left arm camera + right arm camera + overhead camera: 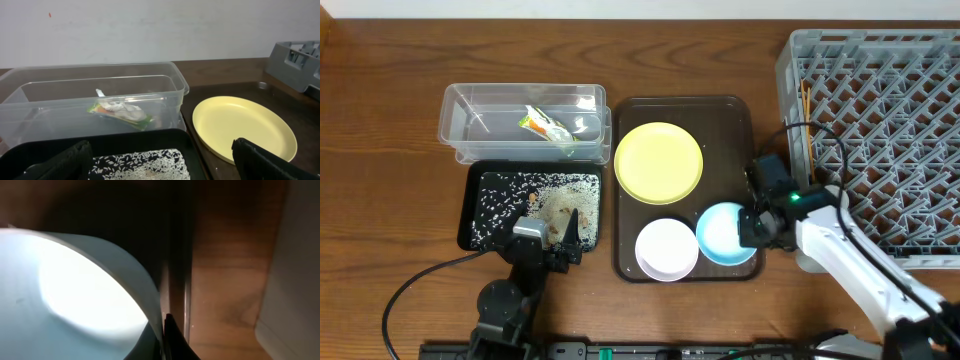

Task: Sort waste into correct bins and load items into the dishwasher rack
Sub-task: 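Carry the blue bowl into the dish rack and release it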

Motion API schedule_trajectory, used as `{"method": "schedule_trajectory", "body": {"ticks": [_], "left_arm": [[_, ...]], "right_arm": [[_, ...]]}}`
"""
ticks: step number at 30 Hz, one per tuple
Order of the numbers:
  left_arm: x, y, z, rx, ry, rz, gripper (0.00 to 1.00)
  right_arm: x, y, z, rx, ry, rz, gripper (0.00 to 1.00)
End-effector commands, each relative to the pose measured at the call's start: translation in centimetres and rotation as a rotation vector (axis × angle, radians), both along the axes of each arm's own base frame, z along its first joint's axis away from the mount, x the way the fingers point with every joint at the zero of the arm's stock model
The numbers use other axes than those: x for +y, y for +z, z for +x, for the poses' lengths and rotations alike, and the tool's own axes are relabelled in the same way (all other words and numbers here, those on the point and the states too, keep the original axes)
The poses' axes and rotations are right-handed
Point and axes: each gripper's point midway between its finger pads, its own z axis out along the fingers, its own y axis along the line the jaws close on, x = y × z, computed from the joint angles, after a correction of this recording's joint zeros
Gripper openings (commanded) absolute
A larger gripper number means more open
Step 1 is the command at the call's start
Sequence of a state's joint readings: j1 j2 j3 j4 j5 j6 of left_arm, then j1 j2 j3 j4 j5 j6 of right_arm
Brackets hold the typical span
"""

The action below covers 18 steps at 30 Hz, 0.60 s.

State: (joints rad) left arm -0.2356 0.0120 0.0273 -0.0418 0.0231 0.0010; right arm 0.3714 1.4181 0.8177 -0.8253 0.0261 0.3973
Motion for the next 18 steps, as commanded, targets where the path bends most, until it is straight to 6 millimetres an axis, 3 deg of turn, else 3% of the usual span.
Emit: {"method": "schedule_trajectory", "body": {"ticks": [1, 5, 8, 11, 14, 18], "left_arm": [[0.3, -1.7, 0.0, 0.042, 0.014, 0.021, 0.91], [0.3, -1.7, 0.0, 0.041, 0.014, 0.021, 0.91], [0.3, -1.7, 0.0, 0.042, 0.014, 0.021, 0.91], [0.3, -1.7, 0.0, 0.042, 0.014, 0.021, 0.91], [0.3, -1.7, 0.0, 0.041, 0.014, 0.021, 0.91], [0.3, -1.7, 0.0, 0.041, 0.014, 0.021, 0.91]], "right_arm": [[-0.6, 4.6, 2.9, -0.155, -0.033, 0.015, 0.01], [-4.0, 10.6, 5.2, -0.341, -0.129, -0.080, 0.01], [-8.9, 16.2, 6.1, -0.525, -0.258, -0.274, 0.00], [-14.2, 21.6, 5.3, -0.700, -0.437, -0.526, 0.01], [-16.8, 24.1, 3.9, -0.781, -0.572, -0.660, 0.01], [-18.6, 24.6, 3.8, -0.794, -0.652, -0.754, 0.01]]}}
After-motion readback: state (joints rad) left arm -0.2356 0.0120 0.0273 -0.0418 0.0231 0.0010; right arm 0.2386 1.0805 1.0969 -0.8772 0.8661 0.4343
